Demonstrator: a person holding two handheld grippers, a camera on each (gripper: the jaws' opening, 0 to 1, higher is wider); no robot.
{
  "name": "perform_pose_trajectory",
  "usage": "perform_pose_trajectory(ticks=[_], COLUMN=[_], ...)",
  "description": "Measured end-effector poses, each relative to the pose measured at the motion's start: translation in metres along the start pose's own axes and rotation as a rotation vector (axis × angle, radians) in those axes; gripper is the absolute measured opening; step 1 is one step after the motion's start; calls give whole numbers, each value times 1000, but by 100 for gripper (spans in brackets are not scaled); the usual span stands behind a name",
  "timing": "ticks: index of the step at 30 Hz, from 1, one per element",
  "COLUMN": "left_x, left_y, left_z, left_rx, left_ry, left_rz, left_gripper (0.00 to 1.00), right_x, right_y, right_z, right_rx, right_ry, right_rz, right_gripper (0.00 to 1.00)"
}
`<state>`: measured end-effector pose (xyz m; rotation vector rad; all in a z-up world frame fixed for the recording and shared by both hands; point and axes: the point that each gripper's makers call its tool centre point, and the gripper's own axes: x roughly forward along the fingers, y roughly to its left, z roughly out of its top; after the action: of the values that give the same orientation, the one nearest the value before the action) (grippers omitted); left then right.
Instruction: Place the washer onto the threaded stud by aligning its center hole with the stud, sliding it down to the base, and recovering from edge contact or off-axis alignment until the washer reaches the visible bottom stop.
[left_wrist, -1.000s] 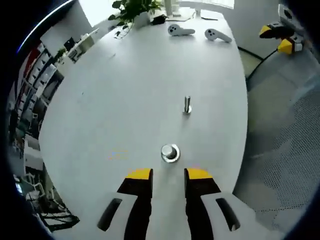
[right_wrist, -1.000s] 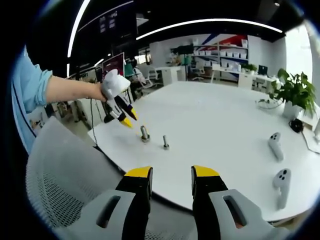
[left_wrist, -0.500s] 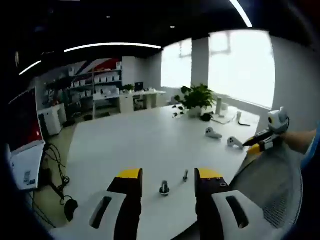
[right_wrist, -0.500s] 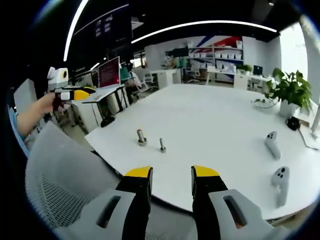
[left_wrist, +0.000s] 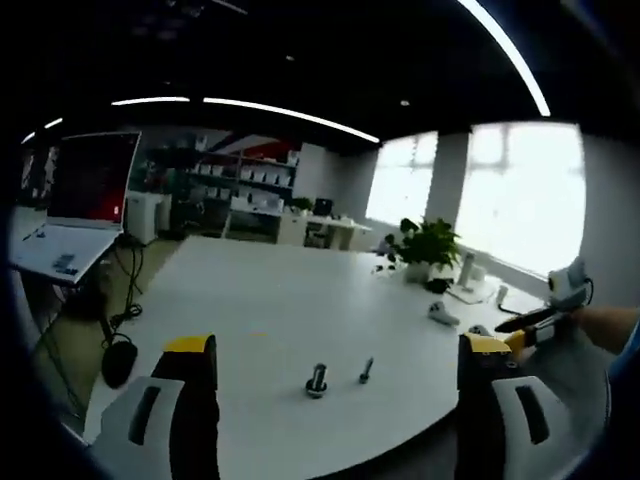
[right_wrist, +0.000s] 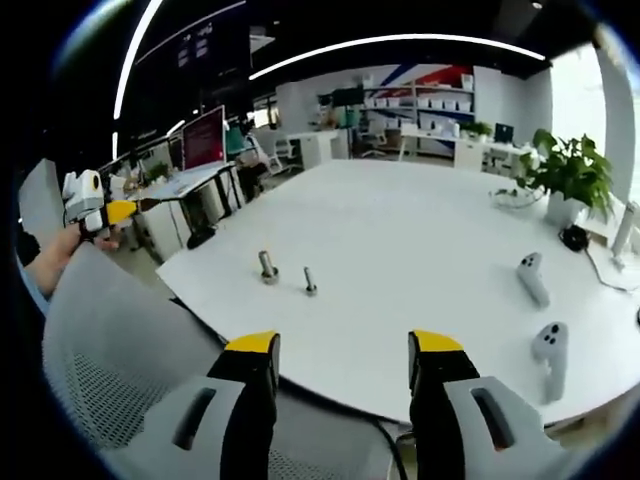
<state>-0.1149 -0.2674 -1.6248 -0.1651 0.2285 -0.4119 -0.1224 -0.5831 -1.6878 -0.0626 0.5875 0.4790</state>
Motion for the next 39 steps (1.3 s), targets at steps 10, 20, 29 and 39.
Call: perform_pose_trajectory(ticks=[10, 20, 29, 39], left_x=[4, 3, 2, 0], left_y=[8, 12, 6, 11], left_z=[2, -4, -15, -18], left_rx=[75, 69, 54, 62], left_ry=[-8, 27, 83, 107], left_rz=[57, 93, 62, 99], left_gripper=[98, 95, 85, 95], right_x=[-1, 0, 0, -3], right_y=[-23, -27, -16, -13], right_z=[-1, -3, -1, 0], right_rx=[16, 10, 12, 23], right_ry=[-4, 14, -3, -15], right_rz=[-111, -124, -71, -58], right_gripper=[94, 100, 89, 77])
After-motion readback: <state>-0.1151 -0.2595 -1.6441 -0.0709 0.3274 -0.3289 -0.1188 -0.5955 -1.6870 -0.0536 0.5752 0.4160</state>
